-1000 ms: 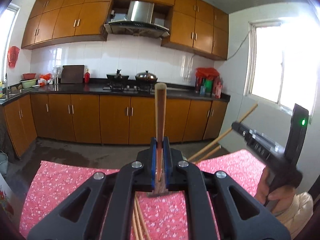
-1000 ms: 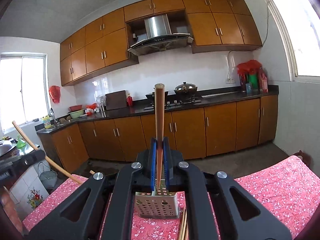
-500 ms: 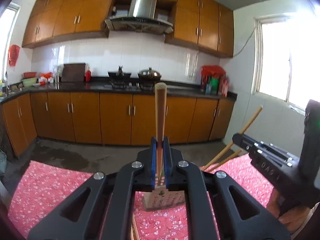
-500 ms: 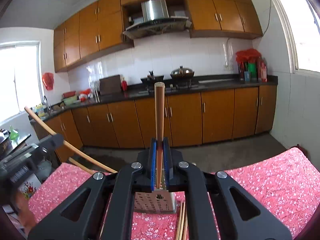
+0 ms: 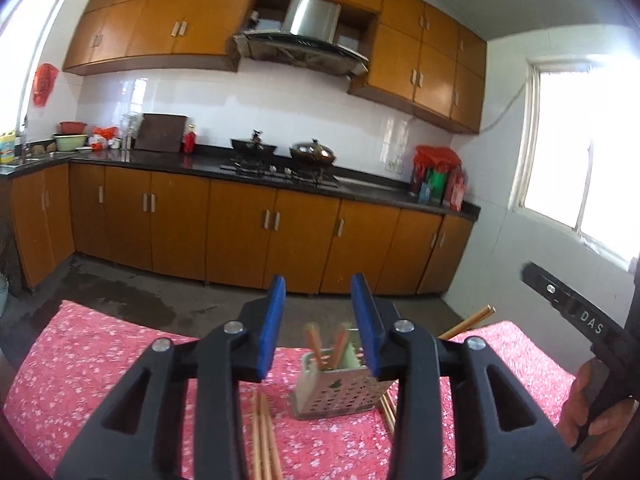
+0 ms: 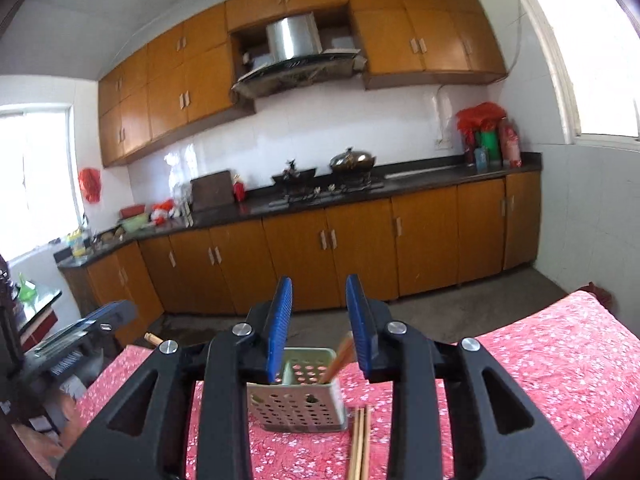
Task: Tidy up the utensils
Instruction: 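Open both tools to release the chopsticks into the grey holder, then lower the left tool onto another chopstick while the right tool grasps one too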
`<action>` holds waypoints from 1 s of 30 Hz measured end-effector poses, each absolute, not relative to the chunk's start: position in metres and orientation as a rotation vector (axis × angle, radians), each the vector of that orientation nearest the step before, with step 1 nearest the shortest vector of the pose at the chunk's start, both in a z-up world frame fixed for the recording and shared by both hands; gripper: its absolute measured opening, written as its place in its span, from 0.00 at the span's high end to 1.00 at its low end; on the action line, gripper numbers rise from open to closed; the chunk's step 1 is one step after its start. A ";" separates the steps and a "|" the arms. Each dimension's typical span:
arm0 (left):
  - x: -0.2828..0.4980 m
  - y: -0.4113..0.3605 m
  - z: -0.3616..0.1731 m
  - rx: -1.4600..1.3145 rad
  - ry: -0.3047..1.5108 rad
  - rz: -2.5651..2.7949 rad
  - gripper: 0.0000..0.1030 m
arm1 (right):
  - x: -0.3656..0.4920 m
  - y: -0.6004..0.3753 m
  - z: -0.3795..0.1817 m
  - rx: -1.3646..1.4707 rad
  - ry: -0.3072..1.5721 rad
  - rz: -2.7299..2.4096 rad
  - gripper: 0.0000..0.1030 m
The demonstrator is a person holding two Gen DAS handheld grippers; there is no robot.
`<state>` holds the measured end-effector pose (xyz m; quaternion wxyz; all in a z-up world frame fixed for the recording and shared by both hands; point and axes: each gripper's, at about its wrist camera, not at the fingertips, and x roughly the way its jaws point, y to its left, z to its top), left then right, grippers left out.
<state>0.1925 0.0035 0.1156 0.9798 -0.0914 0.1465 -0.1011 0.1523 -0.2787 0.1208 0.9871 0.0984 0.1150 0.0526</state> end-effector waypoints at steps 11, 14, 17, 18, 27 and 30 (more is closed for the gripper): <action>0.175 0.067 -0.010 -0.131 0.634 -0.026 0.66 | 0.162 -0.293 -0.046 0.213 0.757 0.128 0.88; 0.173 0.063 -0.044 -0.134 0.728 -0.061 0.73 | 0.162 -0.282 -0.077 0.206 0.845 0.160 0.88; 0.173 0.054 -0.064 -0.134 0.784 -0.098 0.75 | 0.161 -0.272 -0.097 0.175 0.897 0.159 0.88; 0.173 0.051 -0.069 -0.130 0.797 -0.111 0.75 | 0.162 -0.271 -0.102 0.165 0.909 0.155 0.88; 0.172 0.018 -0.092 -0.057 0.872 -0.182 0.81 | 0.165 -0.291 -0.109 0.153 0.901 0.047 0.92; 0.174 0.011 -0.096 -0.033 0.893 -0.191 0.83 | 0.163 -0.291 -0.108 0.137 0.896 0.047 0.92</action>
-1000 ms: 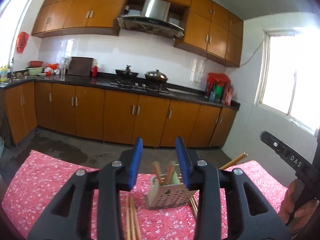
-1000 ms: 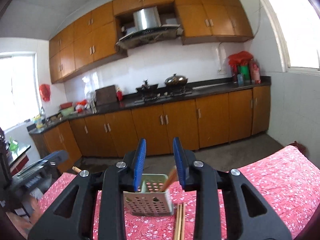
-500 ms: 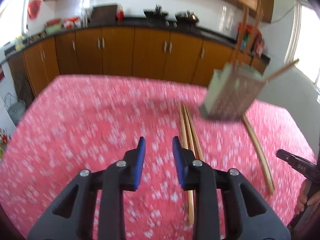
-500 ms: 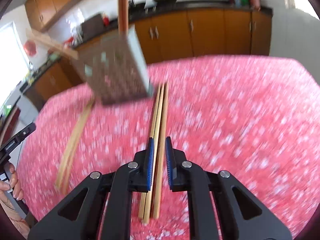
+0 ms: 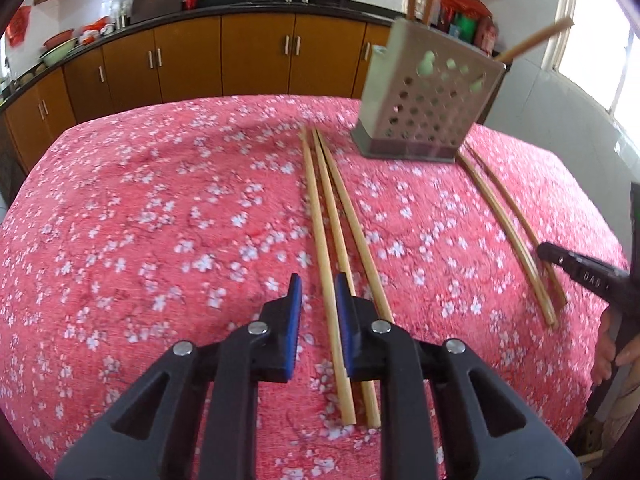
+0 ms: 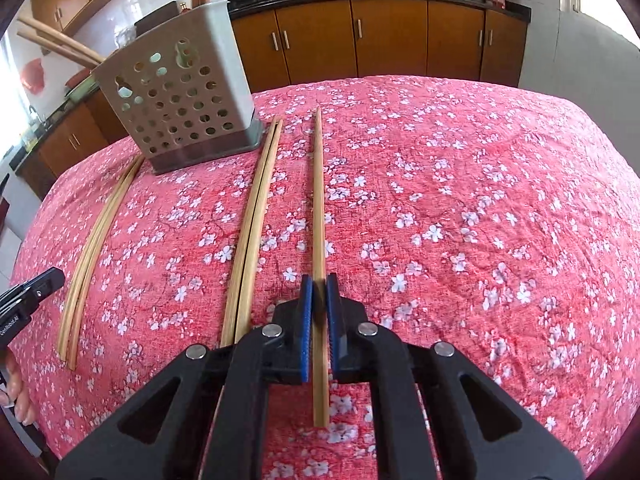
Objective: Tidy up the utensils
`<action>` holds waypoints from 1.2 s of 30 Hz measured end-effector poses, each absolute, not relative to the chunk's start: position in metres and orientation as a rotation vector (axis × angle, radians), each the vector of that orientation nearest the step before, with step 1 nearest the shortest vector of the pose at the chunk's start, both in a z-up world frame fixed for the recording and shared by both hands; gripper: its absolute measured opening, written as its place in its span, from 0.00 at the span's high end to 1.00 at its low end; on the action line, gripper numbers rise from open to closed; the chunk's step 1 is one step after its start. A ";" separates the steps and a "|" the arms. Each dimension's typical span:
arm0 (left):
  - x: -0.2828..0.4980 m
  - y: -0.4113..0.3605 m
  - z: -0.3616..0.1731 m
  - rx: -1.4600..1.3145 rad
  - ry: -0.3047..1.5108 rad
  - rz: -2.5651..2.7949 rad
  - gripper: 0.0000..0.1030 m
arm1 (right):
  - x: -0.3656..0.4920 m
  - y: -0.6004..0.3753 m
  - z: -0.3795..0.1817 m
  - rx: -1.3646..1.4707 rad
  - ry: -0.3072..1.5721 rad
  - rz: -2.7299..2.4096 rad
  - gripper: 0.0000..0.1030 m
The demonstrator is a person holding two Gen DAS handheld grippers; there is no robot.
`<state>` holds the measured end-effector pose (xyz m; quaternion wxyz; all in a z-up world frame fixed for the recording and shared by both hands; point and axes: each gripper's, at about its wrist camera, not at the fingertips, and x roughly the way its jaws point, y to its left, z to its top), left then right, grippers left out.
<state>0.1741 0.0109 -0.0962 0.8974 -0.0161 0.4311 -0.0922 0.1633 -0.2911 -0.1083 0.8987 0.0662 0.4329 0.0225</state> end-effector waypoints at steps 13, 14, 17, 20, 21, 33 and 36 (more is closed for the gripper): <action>0.199 0.026 -0.104 0.007 0.921 -0.017 0.91 | 0.162 -0.285 -0.112 0.091 0.869 0.020 0.92; 0.204 0.036 -0.104 -0.014 0.923 0.018 0.91 | 0.166 -0.291 -0.112 0.102 0.866 -0.001 0.92; 0.212 0.060 -0.104 -0.046 0.920 0.076 0.88 | 0.177 -0.303 -0.113 0.108 0.855 -0.043 0.92; 0.214 0.071 -0.104 -0.055 0.901 0.083 0.88 | 0.185 -0.312 -0.114 0.133 0.849 -0.060 0.92; 0.214 0.072 -0.104 -0.062 0.900 0.081 0.88 | 0.186 -0.312 -0.114 0.136 0.849 -0.062 0.92; 0.209 0.079 -0.103 -0.101 0.896 0.068 0.88 | 0.188 -0.311 -0.113 0.129 0.851 -0.065 0.92; 0.209 0.080 -0.104 -0.099 0.896 0.068 0.88 | 0.187 -0.311 -0.113 0.128 0.851 -0.065 0.92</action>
